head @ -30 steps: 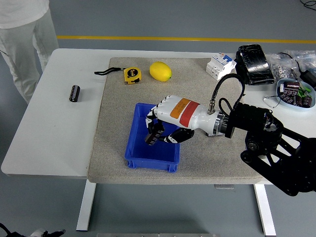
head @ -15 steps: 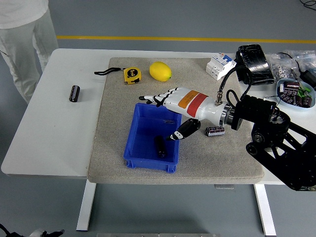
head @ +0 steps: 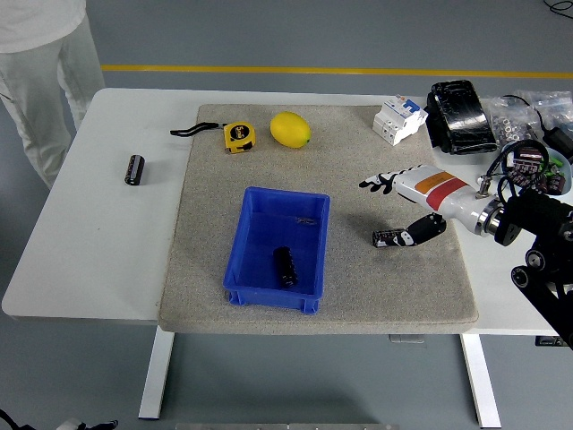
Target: Pick up the battery,place it into the box
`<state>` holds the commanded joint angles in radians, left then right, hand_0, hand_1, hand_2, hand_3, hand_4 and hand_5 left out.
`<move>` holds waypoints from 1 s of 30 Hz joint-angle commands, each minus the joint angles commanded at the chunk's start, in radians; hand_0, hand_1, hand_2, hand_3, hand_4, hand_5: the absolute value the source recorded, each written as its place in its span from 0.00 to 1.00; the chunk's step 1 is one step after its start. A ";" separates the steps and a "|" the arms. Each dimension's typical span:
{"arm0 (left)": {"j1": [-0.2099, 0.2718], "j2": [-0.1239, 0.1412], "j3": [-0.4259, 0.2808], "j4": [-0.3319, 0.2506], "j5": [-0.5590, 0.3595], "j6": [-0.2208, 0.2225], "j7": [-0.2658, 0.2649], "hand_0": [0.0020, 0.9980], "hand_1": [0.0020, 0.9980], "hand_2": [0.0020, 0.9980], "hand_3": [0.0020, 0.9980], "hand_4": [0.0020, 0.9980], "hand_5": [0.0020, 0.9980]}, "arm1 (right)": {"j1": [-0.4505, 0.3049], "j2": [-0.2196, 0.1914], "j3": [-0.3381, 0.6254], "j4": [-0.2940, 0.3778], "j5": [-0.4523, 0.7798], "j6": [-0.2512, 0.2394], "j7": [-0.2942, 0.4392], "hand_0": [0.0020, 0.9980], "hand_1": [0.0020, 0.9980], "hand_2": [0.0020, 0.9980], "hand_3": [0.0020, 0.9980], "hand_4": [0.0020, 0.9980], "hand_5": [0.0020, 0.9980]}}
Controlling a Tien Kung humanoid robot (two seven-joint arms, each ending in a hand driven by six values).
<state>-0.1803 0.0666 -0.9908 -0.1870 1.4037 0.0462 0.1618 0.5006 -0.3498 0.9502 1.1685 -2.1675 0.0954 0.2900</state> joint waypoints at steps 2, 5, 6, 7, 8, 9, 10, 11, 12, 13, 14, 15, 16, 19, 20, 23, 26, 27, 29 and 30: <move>0.000 -0.002 -0.001 0.000 0.001 -0.001 0.001 0.58 0.53 0.64 0.68 0.71 0.70 | 0.000 0.009 -0.012 -0.024 0.003 -0.010 0.004 0.57 0.59 0.66 0.72 0.99 0.18; 0.001 -0.003 0.003 0.000 -0.002 -0.001 0.000 0.58 0.53 0.64 0.68 0.71 0.70 | 0.002 0.024 -0.024 -0.052 0.005 -0.022 0.008 0.57 0.59 0.66 0.72 0.99 0.18; 0.001 -0.003 0.004 0.000 -0.002 -0.002 0.000 0.58 0.53 0.64 0.68 0.71 0.70 | 0.003 0.027 -0.026 -0.058 0.006 -0.026 0.010 0.57 0.59 0.66 0.72 0.99 0.18; -0.001 -0.003 0.005 0.000 -0.003 -0.002 -0.001 0.58 0.53 0.64 0.68 0.71 0.70 | 0.006 0.033 -0.031 -0.070 0.010 -0.032 0.012 0.57 0.59 0.66 0.72 0.99 0.18; -0.002 -0.003 0.007 0.000 -0.005 -0.002 -0.002 0.59 0.53 0.64 0.68 0.70 0.69 | 0.010 0.038 -0.036 -0.080 0.012 -0.038 0.014 0.55 0.57 0.63 0.67 0.97 0.18; -0.003 -0.003 0.009 0.000 -0.006 -0.002 -0.003 0.59 0.53 0.64 0.68 0.70 0.69 | 0.014 0.041 -0.040 -0.086 0.013 -0.045 0.015 0.55 0.57 0.63 0.67 0.97 0.18; -0.003 -0.003 0.011 0.000 -0.009 -0.001 -0.004 0.59 0.53 0.64 0.68 0.70 0.69 | 0.018 0.045 -0.047 -0.095 0.016 -0.056 0.018 0.55 0.57 0.63 0.67 0.97 0.18; -0.005 -0.004 0.012 0.000 -0.010 -0.001 -0.005 0.59 0.53 0.64 0.68 0.70 0.69 | 0.022 0.048 -0.053 -0.104 0.018 -0.066 0.021 0.55 0.57 0.63 0.67 0.97 0.18; -0.006 -0.004 0.012 0.001 -0.011 0.000 -0.005 0.59 0.53 0.64 0.68 0.70 0.69 | 0.025 0.050 -0.056 -0.110 0.020 -0.074 0.022 0.55 0.57 0.63 0.67 0.97 0.18; -0.007 -0.004 0.013 0.000 -0.013 0.000 -0.005 0.59 0.53 0.64 0.68 0.70 0.69 | 0.029 0.053 -0.059 -0.121 0.021 -0.086 0.025 0.55 0.57 0.63 0.67 0.97 0.18; -0.009 -0.004 0.017 0.001 -0.016 0.000 -0.006 0.59 0.53 0.64 0.68 0.70 0.69 | 0.032 0.057 -0.062 -0.135 0.024 -0.097 0.028 0.49 0.50 0.53 0.56 0.85 0.10; -0.010 -0.004 0.020 0.001 -0.019 0.000 -0.006 0.59 0.53 0.64 0.68 0.70 0.69 | 0.035 0.059 -0.064 -0.146 0.026 -0.103 0.030 0.49 0.50 0.53 0.56 0.85 0.10; -0.011 -0.004 0.023 0.000 -0.022 0.000 -0.007 0.59 0.53 0.64 0.68 0.70 0.69 | 0.038 0.061 -0.067 -0.159 0.028 -0.110 0.033 0.49 0.50 0.53 0.56 0.85 0.10; -0.014 -0.005 0.026 0.000 -0.025 -0.001 -0.006 0.59 0.53 0.64 0.68 0.70 0.69 | 0.045 0.062 -0.073 -0.192 0.029 -0.119 0.036 0.49 0.50 0.53 0.56 0.85 0.10; -0.014 -0.005 0.027 0.000 -0.026 -0.001 -0.006 0.59 0.54 0.64 0.68 0.70 0.69 | 0.045 0.062 -0.074 -0.199 0.031 -0.121 0.037 0.49 0.48 0.51 0.54 0.83 0.09; -0.014 -0.005 0.028 0.000 -0.028 -0.002 -0.006 0.59 0.54 0.64 0.68 0.70 0.69 | 0.044 0.065 -0.079 -0.224 0.036 -0.127 0.038 0.49 0.48 0.51 0.54 0.83 0.09; -0.013 -0.005 0.030 -0.001 -0.031 -0.003 -0.005 0.59 0.54 0.65 0.68 0.70 0.69 | 0.042 0.068 -0.084 -0.241 0.038 -0.127 0.037 0.48 0.47 0.50 0.53 0.82 0.08; -0.014 -0.005 0.032 -0.001 -0.031 -0.003 -0.004 0.59 0.54 0.65 0.68 0.70 0.69 | 0.041 0.069 -0.085 -0.243 0.039 -0.127 0.036 0.48 0.47 0.50 0.53 0.82 0.08; -0.013 -0.005 0.032 -0.001 -0.031 -0.004 -0.005 0.59 0.54 0.65 0.68 0.70 0.69 | 0.039 0.068 -0.091 -0.244 0.040 -0.125 0.035 0.48 0.47 0.50 0.53 0.82 0.08; -0.013 -0.005 0.030 -0.001 -0.030 -0.004 -0.005 0.59 0.54 0.65 0.68 0.70 0.69 | 0.038 0.069 -0.093 -0.245 0.041 -0.126 0.035 0.48 0.47 0.50 0.53 0.82 0.08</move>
<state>-0.1931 0.0616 -0.9611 -0.1879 1.3734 0.0425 0.1571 0.5386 -0.2812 0.8571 0.9240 -2.1267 -0.0302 0.3250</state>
